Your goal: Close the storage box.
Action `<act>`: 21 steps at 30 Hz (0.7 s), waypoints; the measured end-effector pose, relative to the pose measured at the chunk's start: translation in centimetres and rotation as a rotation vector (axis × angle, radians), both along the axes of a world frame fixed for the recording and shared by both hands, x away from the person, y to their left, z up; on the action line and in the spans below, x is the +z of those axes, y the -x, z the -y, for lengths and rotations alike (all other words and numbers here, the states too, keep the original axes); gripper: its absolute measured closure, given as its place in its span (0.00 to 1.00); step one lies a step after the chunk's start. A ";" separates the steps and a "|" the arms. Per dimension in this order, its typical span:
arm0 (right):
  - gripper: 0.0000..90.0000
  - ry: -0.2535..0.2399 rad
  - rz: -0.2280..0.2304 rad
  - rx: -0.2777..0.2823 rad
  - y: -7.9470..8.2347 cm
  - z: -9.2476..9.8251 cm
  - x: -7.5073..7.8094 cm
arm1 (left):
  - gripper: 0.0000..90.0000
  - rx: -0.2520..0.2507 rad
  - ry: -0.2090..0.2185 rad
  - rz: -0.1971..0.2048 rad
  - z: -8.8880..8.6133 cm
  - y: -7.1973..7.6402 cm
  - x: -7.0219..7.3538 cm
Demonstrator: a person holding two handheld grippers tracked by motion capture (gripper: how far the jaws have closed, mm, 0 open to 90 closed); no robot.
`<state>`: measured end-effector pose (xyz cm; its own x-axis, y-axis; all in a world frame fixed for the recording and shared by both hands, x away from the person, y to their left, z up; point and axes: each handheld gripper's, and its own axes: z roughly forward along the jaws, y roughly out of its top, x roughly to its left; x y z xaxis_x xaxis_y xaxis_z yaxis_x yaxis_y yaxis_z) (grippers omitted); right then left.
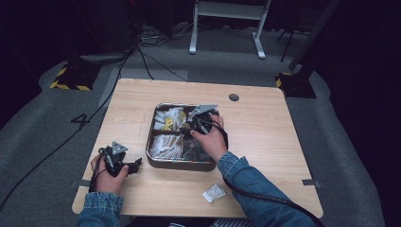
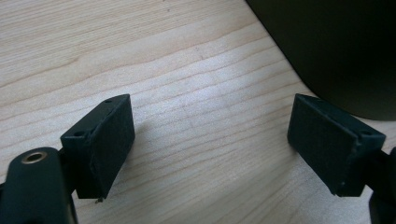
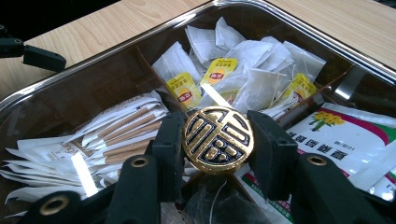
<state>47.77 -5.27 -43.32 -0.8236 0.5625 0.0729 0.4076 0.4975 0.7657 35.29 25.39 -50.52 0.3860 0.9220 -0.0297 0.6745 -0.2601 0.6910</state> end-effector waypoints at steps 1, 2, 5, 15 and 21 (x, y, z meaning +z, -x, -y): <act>0.66 0.000 0.001 -0.002 0.0 0.0 -0.1 | 0.17 0.000 0.000 0.000 0.0 0.0 0.0; 0.66 0.000 -0.001 -0.003 0.0 -0.1 -0.1 | 0.17 0.000 0.000 0.000 0.0 0.0 0.0; 0.66 0.000 -0.003 -0.005 0.1 -0.1 -0.2 | 0.17 0.000 0.000 0.000 0.0 0.0 0.0; 0.66 -0.012 -0.002 -0.016 -0.2 -0.2 -0.6 | 0.17 0.000 0.000 0.000 0.0 0.0 0.0; 0.66 -0.011 0.002 -0.013 -0.3 -0.2 -0.8 | 0.17 0.000 0.000 0.000 0.0 0.0 0.0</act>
